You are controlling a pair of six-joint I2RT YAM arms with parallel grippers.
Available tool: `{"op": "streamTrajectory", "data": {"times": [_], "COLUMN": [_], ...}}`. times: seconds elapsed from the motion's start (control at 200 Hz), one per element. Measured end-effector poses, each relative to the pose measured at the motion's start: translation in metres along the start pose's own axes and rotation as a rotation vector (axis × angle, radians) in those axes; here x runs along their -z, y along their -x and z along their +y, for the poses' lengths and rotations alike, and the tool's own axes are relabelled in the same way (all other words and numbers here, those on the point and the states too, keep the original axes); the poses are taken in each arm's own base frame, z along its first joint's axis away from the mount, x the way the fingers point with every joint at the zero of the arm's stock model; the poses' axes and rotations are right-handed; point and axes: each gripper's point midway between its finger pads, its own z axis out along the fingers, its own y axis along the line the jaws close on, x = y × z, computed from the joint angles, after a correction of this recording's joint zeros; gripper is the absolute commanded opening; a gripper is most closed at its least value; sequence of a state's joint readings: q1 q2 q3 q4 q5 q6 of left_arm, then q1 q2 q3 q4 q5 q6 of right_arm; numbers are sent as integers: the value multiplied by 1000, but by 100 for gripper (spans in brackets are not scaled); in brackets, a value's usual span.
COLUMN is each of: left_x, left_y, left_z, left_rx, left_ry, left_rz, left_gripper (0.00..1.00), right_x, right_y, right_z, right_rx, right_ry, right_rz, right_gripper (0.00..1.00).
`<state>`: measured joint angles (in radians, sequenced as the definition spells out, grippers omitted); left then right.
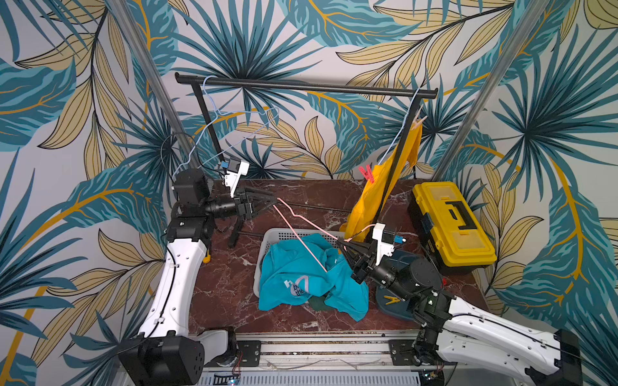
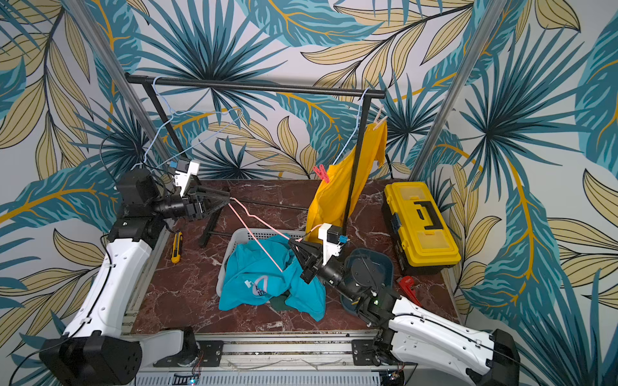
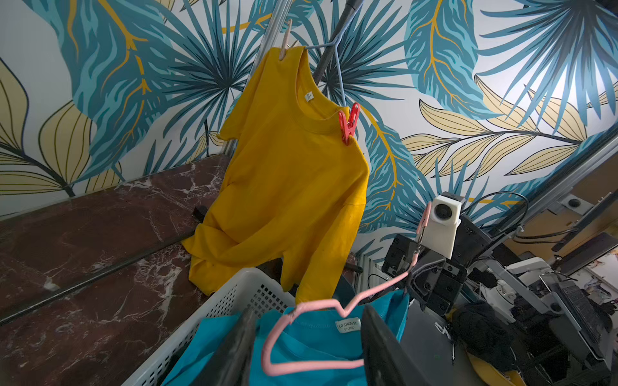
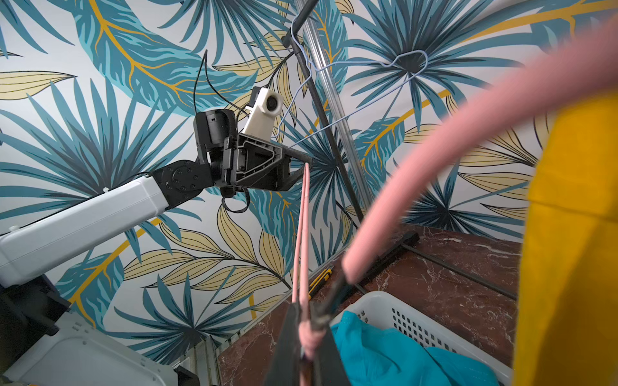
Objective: Remove the clothespins securing t-shirts to the hanger
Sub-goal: Remove the T-shirt from the hanger.
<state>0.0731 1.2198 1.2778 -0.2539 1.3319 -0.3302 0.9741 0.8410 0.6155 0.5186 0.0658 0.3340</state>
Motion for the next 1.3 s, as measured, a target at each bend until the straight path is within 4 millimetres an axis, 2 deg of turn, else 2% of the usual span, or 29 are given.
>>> {"op": "streamTrajectory", "data": {"times": [0.23,0.32,0.441,0.666,0.711,0.746,0.796,0.951,1.051,1.302], "left_x": [-5,-6,-8,-8,-7,-7,-7,-6,-4,11], "left_y": [-7,-9,-11,-12,-12,-11,-9,4,18,44], "left_z": [-5,-9,-14,-19,-20,-22,-25,-44,-53,-39], "left_rx": [6,3,0,33,39,43,57,34,-13,-81], "left_ry": [-41,-60,-84,-111,-115,-118,-125,-157,-139,72], "left_rz": [21,28,38,49,51,52,54,59,40,-83], "left_gripper": [45,37,18,13,12,7,0,0,0,0], "right_x": [-1,-1,-2,-1,-1,-1,-1,-5,-9,-33], "right_y": [4,10,17,18,18,18,18,11,12,21], "right_z": [2,5,9,11,10,10,10,-1,-5,-5], "right_rx": [0,-1,-1,-1,-1,-1,3,25,31,67], "right_ry": [5,15,27,32,31,30,27,-28,-50,-80], "right_rz": [-8,-18,-30,-29,-28,-27,-27,-6,-5,-5], "right_gripper": [0,0,0,1,4,7,17,33,36,61]}}
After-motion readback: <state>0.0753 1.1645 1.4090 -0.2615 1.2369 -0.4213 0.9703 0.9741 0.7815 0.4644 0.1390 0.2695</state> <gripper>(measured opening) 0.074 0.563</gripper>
